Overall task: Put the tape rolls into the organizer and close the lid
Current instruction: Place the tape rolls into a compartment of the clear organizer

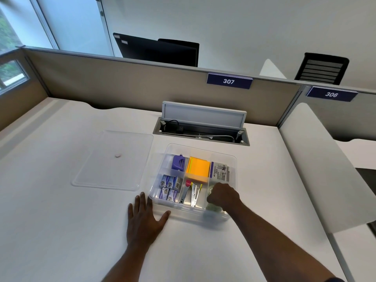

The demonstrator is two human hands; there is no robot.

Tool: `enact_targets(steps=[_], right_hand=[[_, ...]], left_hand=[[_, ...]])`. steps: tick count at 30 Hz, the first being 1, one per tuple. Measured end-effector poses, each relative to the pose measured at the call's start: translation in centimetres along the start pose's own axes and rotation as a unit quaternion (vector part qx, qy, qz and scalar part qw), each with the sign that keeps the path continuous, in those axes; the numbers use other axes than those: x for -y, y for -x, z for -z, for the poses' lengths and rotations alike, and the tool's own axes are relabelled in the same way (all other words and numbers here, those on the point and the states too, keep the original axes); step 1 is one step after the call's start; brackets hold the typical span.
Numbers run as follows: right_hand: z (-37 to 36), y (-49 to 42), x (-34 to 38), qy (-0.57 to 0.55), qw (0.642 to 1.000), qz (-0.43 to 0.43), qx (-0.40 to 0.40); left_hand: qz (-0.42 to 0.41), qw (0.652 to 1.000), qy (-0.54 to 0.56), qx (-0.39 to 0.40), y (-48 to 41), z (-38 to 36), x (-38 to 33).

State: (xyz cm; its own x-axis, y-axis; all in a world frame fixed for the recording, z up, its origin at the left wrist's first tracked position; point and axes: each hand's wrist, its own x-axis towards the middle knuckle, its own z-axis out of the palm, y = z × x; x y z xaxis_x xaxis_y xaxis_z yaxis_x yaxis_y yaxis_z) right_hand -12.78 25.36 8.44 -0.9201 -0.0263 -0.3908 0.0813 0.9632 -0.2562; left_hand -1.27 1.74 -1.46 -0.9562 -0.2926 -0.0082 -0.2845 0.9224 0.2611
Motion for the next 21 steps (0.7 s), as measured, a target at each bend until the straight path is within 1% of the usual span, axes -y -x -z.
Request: enact_targets(steps=[9, 14, 21], right_hand=[[-0.3, -0.3, -0.5, -0.021, 0.999, -0.016, -0.031], [-0.4, -0.4, -0.5, -0.033, 0.996, -0.027, -0.074], [-1.1, -0.1, -1.3, -0.062, 0.992, -0.009, -0.107]], left_hand=[[0.001, 1.0, 0.003, -0.002, 0.0, 0.0, -0.1], [-0.001, 1.0, 0.007, -0.005, 0.1, 0.2, -0.1], [-0.001, 1.0, 0.002, -0.003, 0.2, 0.3, -0.1]])
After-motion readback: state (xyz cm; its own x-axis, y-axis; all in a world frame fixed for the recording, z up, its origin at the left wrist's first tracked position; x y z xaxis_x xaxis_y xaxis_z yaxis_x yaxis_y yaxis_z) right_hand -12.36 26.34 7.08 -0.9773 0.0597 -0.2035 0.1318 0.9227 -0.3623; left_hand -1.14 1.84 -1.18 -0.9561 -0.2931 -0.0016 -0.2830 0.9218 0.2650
